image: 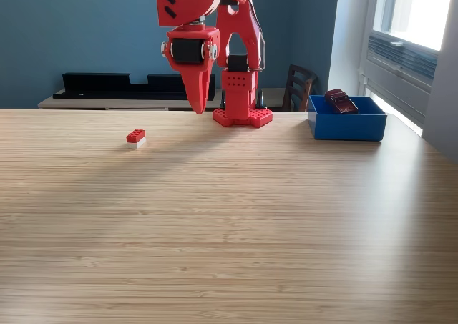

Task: Grasp a lego block and put it in the bin.

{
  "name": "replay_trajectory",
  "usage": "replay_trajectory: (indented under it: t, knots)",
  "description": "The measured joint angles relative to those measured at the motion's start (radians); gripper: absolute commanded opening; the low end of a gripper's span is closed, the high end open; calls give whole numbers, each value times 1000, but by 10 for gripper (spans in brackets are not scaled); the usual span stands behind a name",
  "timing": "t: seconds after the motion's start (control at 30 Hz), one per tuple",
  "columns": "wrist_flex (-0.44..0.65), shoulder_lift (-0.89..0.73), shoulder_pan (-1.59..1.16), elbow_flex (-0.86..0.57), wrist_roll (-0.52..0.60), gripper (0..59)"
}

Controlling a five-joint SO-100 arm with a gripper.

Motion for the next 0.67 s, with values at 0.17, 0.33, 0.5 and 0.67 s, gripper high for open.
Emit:
replay_trajectory:
  t: [0.17,0.33,0.5,0.67]
  knots:
    - [0,0,78,0,26,1]
    - [0,0,235,-51,78,1]
    - [0,0,440,-104,104,1]
    - [0,0,634,-123,104,1]
